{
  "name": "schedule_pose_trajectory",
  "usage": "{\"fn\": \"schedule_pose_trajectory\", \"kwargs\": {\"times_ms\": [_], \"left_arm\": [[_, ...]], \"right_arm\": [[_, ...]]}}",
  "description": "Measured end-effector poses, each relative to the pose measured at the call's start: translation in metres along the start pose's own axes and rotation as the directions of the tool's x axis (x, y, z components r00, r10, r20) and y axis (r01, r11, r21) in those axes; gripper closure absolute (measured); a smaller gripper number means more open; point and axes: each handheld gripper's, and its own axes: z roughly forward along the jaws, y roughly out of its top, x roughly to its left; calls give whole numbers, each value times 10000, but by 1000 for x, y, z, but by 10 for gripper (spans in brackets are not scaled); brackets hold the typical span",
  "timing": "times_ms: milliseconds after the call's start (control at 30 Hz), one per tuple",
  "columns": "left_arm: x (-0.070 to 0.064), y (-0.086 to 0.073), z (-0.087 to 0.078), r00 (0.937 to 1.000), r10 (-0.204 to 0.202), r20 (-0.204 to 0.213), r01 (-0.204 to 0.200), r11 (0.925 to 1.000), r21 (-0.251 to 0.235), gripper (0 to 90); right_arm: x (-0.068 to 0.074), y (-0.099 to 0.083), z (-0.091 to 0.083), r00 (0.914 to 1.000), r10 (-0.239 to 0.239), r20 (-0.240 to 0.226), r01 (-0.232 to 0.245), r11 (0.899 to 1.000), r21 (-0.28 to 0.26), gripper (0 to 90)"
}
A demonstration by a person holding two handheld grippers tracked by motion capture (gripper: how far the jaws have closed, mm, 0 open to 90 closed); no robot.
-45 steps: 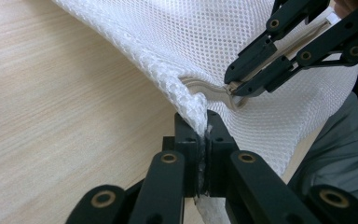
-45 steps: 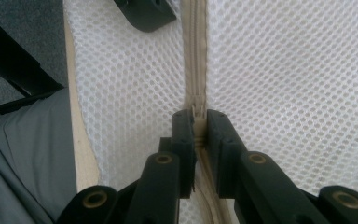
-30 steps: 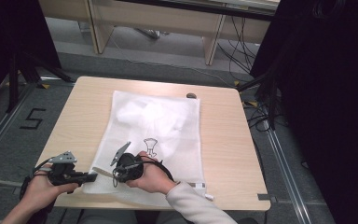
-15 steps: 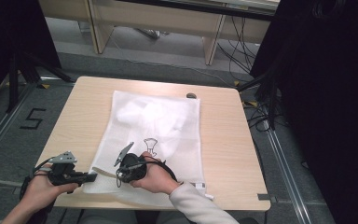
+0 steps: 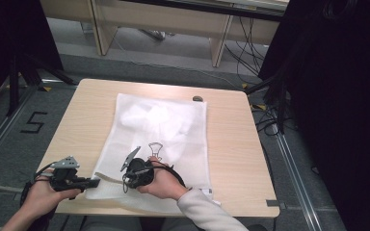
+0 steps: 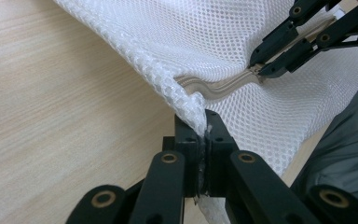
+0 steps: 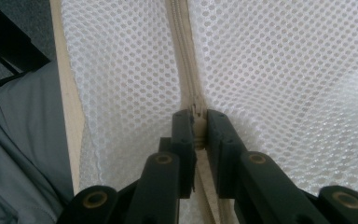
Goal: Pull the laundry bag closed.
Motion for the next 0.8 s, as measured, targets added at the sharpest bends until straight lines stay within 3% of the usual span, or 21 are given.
{"fn": "schedule_pose_trajectory", "kwargs": {"times_ms": [800], "left_arm": [[0, -1, 1, 10000, -48, -81, 46, 9998, -188, 859]], "right_arm": [[-4, -10, -7, 9998, 178, -44, -177, 9998, 129, 824]]}}
